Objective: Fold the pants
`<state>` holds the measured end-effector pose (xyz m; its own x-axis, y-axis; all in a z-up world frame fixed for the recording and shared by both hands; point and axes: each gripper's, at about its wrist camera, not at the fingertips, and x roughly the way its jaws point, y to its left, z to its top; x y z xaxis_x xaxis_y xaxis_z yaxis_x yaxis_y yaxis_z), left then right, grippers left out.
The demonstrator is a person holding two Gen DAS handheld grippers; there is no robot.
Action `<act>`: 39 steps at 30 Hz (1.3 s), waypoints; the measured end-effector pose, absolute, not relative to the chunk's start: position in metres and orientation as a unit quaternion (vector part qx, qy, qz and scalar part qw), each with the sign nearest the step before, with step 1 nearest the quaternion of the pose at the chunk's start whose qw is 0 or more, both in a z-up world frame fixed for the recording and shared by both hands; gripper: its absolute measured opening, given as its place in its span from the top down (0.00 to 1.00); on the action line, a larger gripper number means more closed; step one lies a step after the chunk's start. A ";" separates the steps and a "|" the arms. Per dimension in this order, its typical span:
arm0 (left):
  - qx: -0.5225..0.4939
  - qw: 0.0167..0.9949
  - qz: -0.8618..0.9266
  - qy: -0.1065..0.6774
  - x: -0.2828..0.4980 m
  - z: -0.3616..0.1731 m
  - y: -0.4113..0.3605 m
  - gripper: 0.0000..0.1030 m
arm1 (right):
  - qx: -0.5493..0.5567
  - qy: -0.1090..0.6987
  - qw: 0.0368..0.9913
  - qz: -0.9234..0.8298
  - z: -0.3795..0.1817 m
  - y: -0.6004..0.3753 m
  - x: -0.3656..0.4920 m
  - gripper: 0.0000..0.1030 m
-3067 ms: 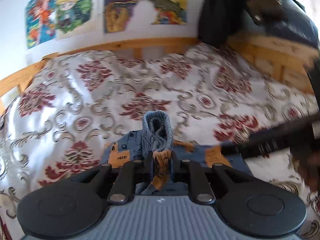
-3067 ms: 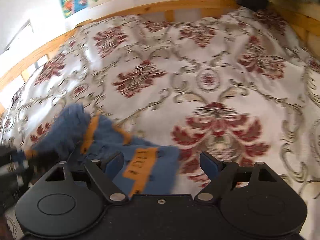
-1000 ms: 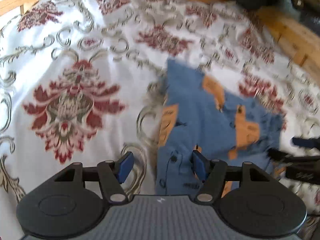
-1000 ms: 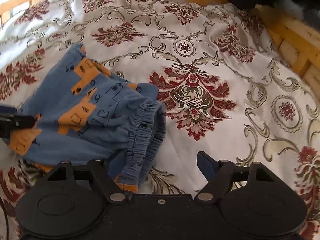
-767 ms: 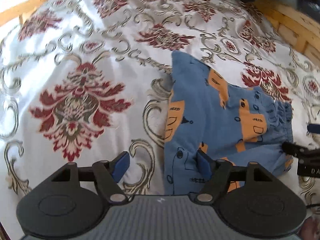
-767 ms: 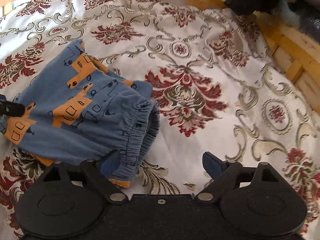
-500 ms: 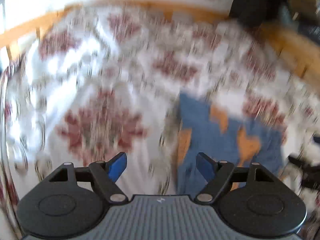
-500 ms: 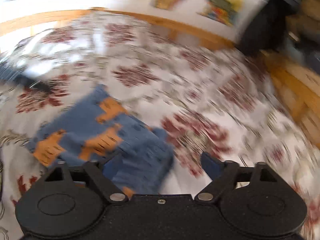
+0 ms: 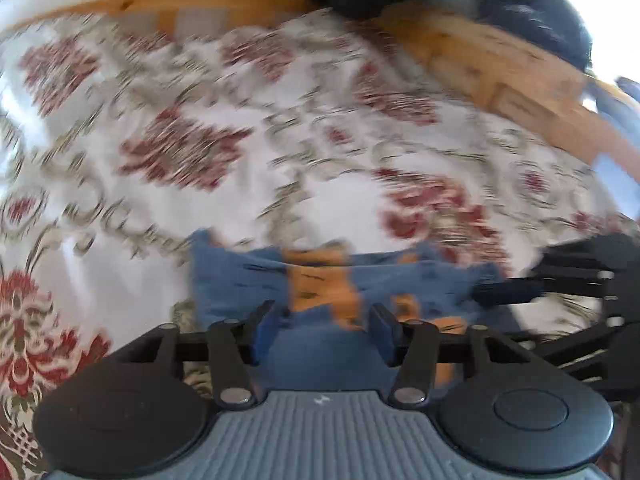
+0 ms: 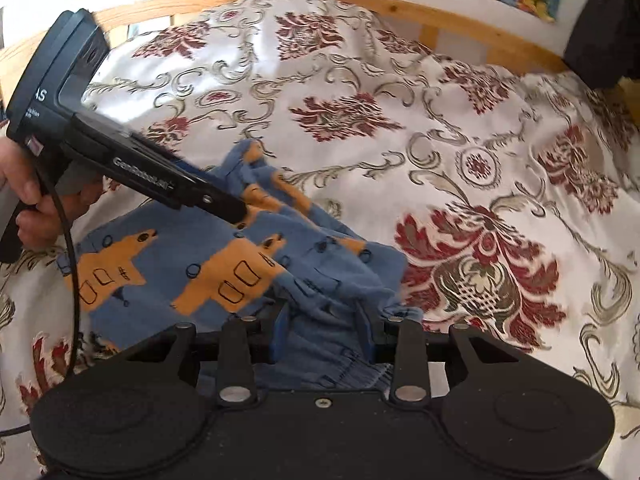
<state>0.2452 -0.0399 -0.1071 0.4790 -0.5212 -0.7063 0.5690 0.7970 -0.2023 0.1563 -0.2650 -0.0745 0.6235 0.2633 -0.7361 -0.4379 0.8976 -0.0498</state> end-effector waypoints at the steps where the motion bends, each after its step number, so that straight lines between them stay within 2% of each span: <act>1: 0.012 0.860 -0.305 0.409 0.252 -0.113 -0.033 0.50 | -0.105 0.387 0.895 0.195 -0.074 -0.267 0.157 0.63; 5: -0.010 0.859 -0.298 0.417 0.256 -0.116 -0.017 0.52 | -0.082 0.378 0.904 0.182 -0.064 -0.273 0.151 0.60; 6: -0.004 0.860 -0.297 0.415 0.255 -0.115 -0.017 0.52 | -0.082 0.376 0.906 0.177 -0.062 -0.273 0.148 0.56; 8: -0.004 0.863 -0.289 0.415 0.251 -0.112 -0.015 0.51 | -0.085 0.370 0.910 0.167 -0.058 -0.271 0.142 0.54; 12: 0.003 0.871 -0.273 0.409 0.232 -0.092 -0.013 0.31 | -0.078 0.355 0.914 0.180 -0.047 -0.263 0.129 0.52; 16: 0.023 0.873 -0.256 0.414 0.207 -0.075 -0.015 0.26 | -0.074 0.357 0.913 0.182 -0.042 -0.252 0.119 0.42; 19: 0.035 0.872 -0.239 0.426 0.187 -0.071 -0.016 0.21 | -0.071 0.372 0.909 0.174 -0.045 -0.246 0.111 0.41; 29: 0.081 0.855 -0.192 0.474 0.158 -0.091 -0.012 0.20 | -0.093 0.426 0.882 0.180 -0.066 -0.239 0.105 0.39; 31: 0.079 0.854 -0.189 0.478 0.158 -0.093 -0.010 0.20 | -0.078 0.425 0.883 0.184 -0.061 -0.245 0.104 0.30; 33: 0.079 0.854 -0.188 0.478 0.156 -0.092 -0.008 0.19 | -0.050 0.422 0.887 0.183 -0.055 -0.254 0.105 0.15; 36: 0.073 0.856 -0.185 0.478 0.154 -0.087 -0.004 0.13 | 0.006 0.410 0.895 0.173 -0.044 -0.275 0.108 0.05; 39: 0.059 0.858 -0.176 0.479 0.156 -0.082 0.005 0.06 | 0.069 0.409 0.894 0.167 -0.039 -0.298 0.115 0.01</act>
